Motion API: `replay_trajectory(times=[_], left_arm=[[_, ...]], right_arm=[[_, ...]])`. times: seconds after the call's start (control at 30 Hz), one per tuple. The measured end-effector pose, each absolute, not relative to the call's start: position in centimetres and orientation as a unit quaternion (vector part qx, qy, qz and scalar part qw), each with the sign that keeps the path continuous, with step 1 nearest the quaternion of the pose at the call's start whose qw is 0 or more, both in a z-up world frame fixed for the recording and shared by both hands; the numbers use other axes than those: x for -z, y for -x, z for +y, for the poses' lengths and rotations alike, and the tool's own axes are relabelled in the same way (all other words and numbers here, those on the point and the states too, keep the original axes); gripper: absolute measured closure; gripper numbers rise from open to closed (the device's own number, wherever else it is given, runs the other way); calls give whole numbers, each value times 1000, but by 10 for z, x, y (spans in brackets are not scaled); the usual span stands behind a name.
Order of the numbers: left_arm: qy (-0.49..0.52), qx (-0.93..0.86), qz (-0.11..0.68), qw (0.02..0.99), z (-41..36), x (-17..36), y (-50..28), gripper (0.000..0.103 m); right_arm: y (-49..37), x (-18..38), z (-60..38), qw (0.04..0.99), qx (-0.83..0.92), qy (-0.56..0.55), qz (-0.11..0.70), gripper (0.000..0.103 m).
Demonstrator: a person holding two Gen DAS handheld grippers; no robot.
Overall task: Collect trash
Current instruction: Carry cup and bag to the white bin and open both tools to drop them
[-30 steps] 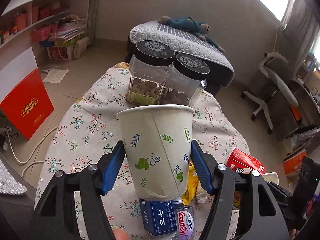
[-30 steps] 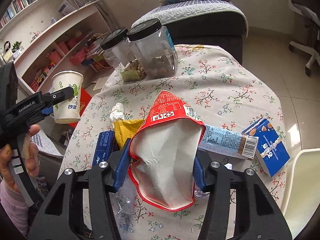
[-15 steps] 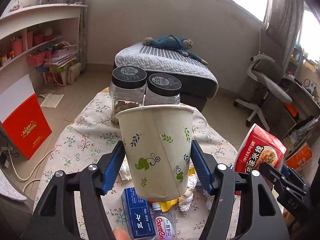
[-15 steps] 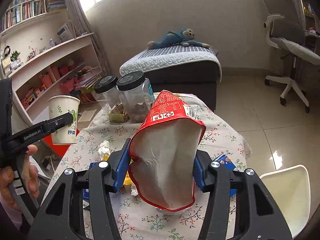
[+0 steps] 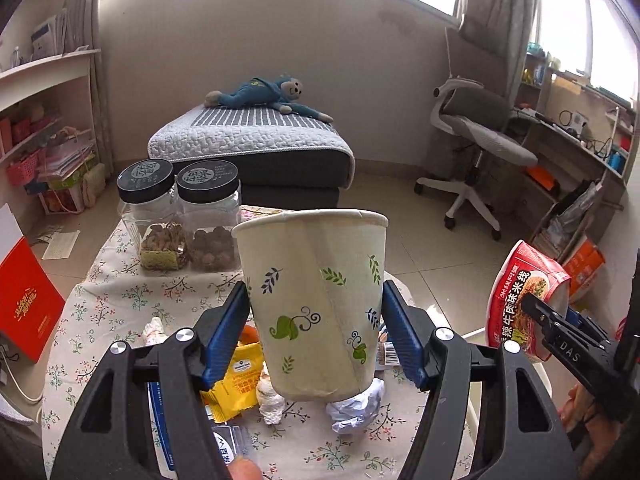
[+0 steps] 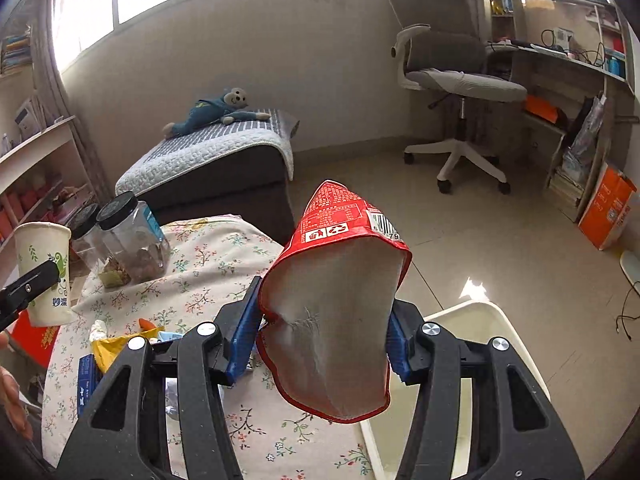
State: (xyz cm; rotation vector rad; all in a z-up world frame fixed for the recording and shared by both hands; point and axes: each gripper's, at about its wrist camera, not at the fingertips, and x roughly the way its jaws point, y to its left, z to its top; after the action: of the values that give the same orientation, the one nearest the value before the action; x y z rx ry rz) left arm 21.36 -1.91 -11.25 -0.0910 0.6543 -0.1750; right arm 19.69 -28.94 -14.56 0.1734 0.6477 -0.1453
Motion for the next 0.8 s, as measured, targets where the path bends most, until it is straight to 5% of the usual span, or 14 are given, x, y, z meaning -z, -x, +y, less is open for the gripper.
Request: replay_trajectory(times=[0.3, 0.47, 0.8], left_arm=[[24, 163, 347, 923, -117, 126, -218, 37], [26, 199, 373, 906, -164, 138, -221, 37], [27, 251, 404, 879, -237, 152, -222, 36]], right_arm=[[-183, 169, -356, 902, 176, -136, 370, 49], [-162, 158, -382, 900, 241, -146, 332, 19], [-136, 137, -418, 895, 322, -139, 274, 11]])
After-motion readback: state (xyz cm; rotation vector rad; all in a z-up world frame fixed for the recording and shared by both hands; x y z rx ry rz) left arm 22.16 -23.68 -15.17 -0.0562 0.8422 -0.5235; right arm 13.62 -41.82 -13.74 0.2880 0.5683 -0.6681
